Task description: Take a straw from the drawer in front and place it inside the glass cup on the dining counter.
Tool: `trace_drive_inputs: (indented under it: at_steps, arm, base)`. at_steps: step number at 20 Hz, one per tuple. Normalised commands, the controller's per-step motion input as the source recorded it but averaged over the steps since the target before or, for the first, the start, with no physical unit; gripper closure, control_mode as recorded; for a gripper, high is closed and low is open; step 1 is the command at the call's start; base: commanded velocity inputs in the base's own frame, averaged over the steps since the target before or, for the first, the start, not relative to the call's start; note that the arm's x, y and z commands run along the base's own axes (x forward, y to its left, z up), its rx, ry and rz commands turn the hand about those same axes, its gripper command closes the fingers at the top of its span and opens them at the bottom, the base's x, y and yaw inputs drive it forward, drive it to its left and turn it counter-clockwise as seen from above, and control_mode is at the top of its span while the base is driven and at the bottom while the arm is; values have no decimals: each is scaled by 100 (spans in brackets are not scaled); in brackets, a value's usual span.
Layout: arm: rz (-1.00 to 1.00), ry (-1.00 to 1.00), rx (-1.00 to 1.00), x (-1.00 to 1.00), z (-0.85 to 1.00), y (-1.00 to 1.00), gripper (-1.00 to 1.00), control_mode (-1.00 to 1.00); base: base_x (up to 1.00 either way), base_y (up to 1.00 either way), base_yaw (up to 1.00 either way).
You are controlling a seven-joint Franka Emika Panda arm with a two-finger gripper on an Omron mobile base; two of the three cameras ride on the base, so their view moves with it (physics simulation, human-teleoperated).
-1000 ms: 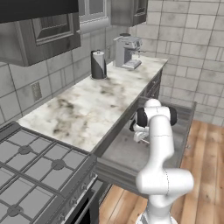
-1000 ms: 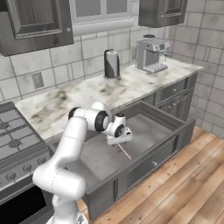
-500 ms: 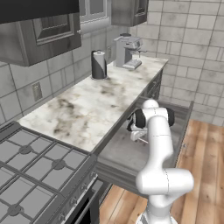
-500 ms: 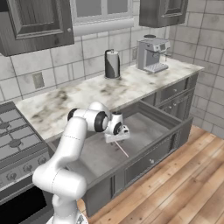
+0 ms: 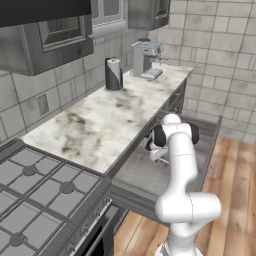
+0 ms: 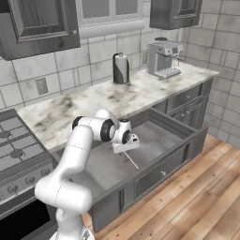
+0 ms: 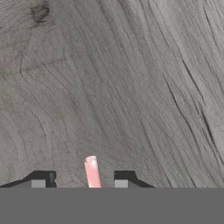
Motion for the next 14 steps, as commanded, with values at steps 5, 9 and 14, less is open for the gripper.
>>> trace_drive_inputs:
  at_steps: [5, 9, 14]
  arm:
    - [0, 0, 0, -1, -3, -40, 100, -100]
    - [0, 0, 0, 2, 4, -35, 100, -100]
    - [0, -1, 0, 2, 24, -32, 100, -100]
  base:
    - [0, 0, 0]
    - [0, 0, 0]
    - [0, 0, 0]
